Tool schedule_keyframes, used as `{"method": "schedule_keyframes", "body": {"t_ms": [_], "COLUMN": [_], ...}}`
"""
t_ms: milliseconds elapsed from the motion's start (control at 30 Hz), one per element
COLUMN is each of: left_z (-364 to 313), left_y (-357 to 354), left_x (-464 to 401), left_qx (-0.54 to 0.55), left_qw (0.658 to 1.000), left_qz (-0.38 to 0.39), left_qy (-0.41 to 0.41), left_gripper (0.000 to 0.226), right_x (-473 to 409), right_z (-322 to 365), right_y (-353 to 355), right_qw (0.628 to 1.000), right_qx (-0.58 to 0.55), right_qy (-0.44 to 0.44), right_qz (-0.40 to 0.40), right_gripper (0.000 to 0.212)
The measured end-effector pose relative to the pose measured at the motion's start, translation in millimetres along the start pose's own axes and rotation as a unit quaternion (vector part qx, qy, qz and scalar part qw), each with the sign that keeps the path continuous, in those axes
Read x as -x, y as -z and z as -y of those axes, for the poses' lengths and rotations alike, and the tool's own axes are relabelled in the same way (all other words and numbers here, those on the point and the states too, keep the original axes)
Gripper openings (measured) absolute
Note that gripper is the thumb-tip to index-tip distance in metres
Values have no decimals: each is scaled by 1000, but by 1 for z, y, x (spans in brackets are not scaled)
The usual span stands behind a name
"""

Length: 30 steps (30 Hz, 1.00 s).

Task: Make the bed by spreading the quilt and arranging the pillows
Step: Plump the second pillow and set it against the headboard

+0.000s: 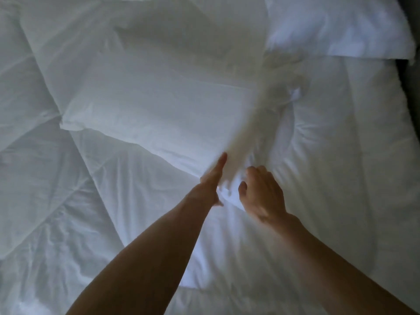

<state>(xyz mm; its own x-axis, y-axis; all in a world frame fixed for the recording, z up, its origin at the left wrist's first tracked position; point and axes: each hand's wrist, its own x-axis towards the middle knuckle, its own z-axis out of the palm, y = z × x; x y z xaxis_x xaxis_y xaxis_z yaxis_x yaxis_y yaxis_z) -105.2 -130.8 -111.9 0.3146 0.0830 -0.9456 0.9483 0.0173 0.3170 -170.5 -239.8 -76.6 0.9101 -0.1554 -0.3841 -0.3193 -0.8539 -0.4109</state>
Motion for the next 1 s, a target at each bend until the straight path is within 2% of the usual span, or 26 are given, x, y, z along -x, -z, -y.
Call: {"method": "schedule_keyframes", "body": {"t_ms": [133,200,233,367,500,633,700,767,800,833,900,967,1000], "left_z": [8,10,12,29,69,107,112,124,128,134,143,144,143], "left_y": [-15,-24,-26,4,108,244,302,356,368,373,364,330,311], "left_x": [-45,-48,-46,-18,25,69,70,54,41,28,8,5,4], "left_qx": [157,226,225,148,91,-39,-86,-129,-145,-163,-228,-278,-295], "left_qw": [987,972,971,979,987,994,986,959,944,927,874,827,808], "left_qz": [41,47,31,25,7,-55,-125,-236,-271,-307,-375,-373,-359], "left_qy": [-11,-50,-78,-137,-133,-83,-67,-91,-119,-144,-207,-315,-362], "left_gripper": [88,60,47,41,42,45,59,87,96,96,81,72,71], "right_x": [-13,-17,-17,-17,-14,2,9,16,16,15,13,16,21], "right_z": [-4,2,6,28,52,58,54,68,74,80,93,101,110], "right_y": [-13,-18,-20,-16,-20,-59,-89,-130,-142,-153,-168,-170,-171], "right_qw": [999,999,998,993,981,980,988,991,989,986,978,975,975], "right_qx": [-34,-35,-34,3,13,-29,-73,-108,-114,-119,-117,-80,-57], "right_qy": [38,37,39,88,128,104,42,-18,-39,-58,-107,-102,-62], "right_qz": [-4,-17,-24,-78,-142,-166,-131,-74,-79,-96,-138,-180,-204], "right_gripper": [30,31,31,32,43,62,74,88,91,92,88,83,80]}}
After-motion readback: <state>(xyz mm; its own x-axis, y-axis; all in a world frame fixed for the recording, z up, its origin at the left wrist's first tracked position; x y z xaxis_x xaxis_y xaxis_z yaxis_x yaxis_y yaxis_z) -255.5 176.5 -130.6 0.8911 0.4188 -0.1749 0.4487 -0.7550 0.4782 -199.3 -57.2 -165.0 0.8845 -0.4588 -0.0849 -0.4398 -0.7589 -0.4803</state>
